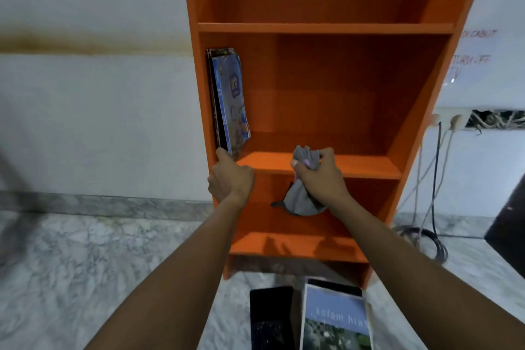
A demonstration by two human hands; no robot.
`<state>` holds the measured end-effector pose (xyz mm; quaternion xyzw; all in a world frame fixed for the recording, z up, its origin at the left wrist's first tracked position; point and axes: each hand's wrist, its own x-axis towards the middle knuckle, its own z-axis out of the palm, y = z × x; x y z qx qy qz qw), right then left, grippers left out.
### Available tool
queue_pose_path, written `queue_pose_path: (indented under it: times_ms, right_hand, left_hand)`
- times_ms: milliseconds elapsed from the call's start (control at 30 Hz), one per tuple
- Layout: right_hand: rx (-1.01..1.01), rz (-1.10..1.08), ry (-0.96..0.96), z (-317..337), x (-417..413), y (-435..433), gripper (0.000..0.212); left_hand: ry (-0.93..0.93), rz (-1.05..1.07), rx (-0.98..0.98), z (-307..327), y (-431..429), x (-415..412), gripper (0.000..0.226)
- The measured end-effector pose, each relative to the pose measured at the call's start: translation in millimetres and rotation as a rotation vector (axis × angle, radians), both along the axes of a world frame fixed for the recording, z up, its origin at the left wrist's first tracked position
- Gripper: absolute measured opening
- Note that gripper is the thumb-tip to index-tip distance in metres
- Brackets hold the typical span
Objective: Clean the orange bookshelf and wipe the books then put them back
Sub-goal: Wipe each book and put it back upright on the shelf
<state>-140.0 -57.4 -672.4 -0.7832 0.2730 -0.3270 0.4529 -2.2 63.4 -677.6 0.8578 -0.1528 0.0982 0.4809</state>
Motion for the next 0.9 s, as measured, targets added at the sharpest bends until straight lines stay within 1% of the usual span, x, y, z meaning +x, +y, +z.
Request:
queue_pose_path:
  times_ms: [67, 167, 200, 267, 300, 333, 367, 433, 467, 500, 533, 567, 600, 633, 700, 767, 800, 833, 867, 900]
  right_hand:
    - [0.121, 0.004, -0.015, -14.1, -22.2, 5.9, 0.045]
    - [0.367, -0.099, 0.043, -64.8, -64.9, 7.6, 0.054]
    - [0.429, -0.132, 0.068, -85.1, -77.8, 5.9, 0.055]
    - [0.49, -0.155, 0.14, -130.6, -107.7, 5.2, 0.05]
    - [0.498, -0.165, 0.18, -159.1, -123.3, 2.3, 0.054]
    - [0.485, -0.165, 0.245, -179.8, -137.6, 4.5, 0.055]
    - [0.456, -0.175, 0.302, -207.4, -152.9, 4.1, 0.047]
    - [0.401, -0.217, 0.383, -251.0, -175.9, 8.3, 0.075]
    - [0.401, -0.252, 0.42, -261.2, -186.8, 18.8, 0.065]
    - [0.354, -0.288, 0.464, -275.8, -193.8, 21.5, 0.054]
    - [0.296, -0.312, 0.502, -282.9, -198.8, 27.5, 0.043]
    - [0.225, -0.314, 0.518, -292.5, -202.4, 29.0, 0.038]
    - [0.165, -0.295, 0.557, -304.2, -205.5, 32.0, 0.038]
    - [0.096, -0.247, 0.58, -314.1, -207.1, 34.8, 0.044]
    - [-0.038, -0.111, 0.695, -332.5, -213.5, 44.2, 0.059]
    - [-0.164, -0.049, 0.819, -345.8, -215.6, 50.5, 0.069]
    - [-0.198, -0.03, 0.825, -348.7, -214.6, 54.4, 0.069]
    - [-0.24, -0.004, 0.782, -355.6, -213.3, 56.5, 0.066]
    - [-0.255, 0.015, 0.728, -358.9, -212.8, 60.5, 0.064]
    - [-0.237, 0.016, 0.674, -362.1, -211.5, 63.5, 0.065]
  left_hand:
    - [0.084, -0.114, 0.069, -22.8, 7.4, -25.5, 0.028]
    - [0.246, -0.257, 0.222, -76.2, 18.2, -74.4, 0.026]
    - [0.307, -0.336, 0.252, -96.8, 20.6, -88.3, 0.023]
    - [0.437, -0.519, 0.339, -142.9, 24.0, -118.2, 0.006]
    - [0.503, -0.584, 0.383, -169.3, 24.3, -133.1, 0.024]
    - [0.526, -0.616, 0.453, -192.5, 26.4, -143.8, 0.037]
    - [0.591, -0.647, 0.499, -217.1, 28.6, -154.5, 0.041]
    - [0.705, -0.692, 0.583, -254.6, 36.4, -169.5, 0.037]
    - [0.758, -0.728, 0.609, -275.9, 37.9, -176.3, 0.031]
    - [0.798, -0.754, 0.608, -288.8, 40.3, -180.3, 0.026]
    - [0.831, -0.775, 0.588, -301.1, 42.7, -182.4, 0.027]
    - [0.875, -0.764, 0.554, -310.9, 43.5, -183.7, 0.032]
    - [0.906, -0.725, 0.521, -317.4, 43.8, -185.3, 0.037]
    - [0.908, -0.675, 0.503, -318.9, 42.5, -184.9, 0.038]
    - [0.845, -0.581, 0.501, -317.6, 37.6, -183.4, 0.034]
    - [0.828, -0.55, 0.459, -315.8, 29.2, -180.1, 0.027]
    - [0.855, -0.551, 0.419, -316.6, 24.9, -178.2, 0.021]
    - [0.898, -0.56, 0.371, -315.0, 22.2, -176.9, 0.014]
    - [0.969, -0.576, 0.323, -314.6, 20.4, -176.3, 0.011]
    - [1.05, -0.593, 0.262, -313.6, 18.7, -175.6, 0.013]
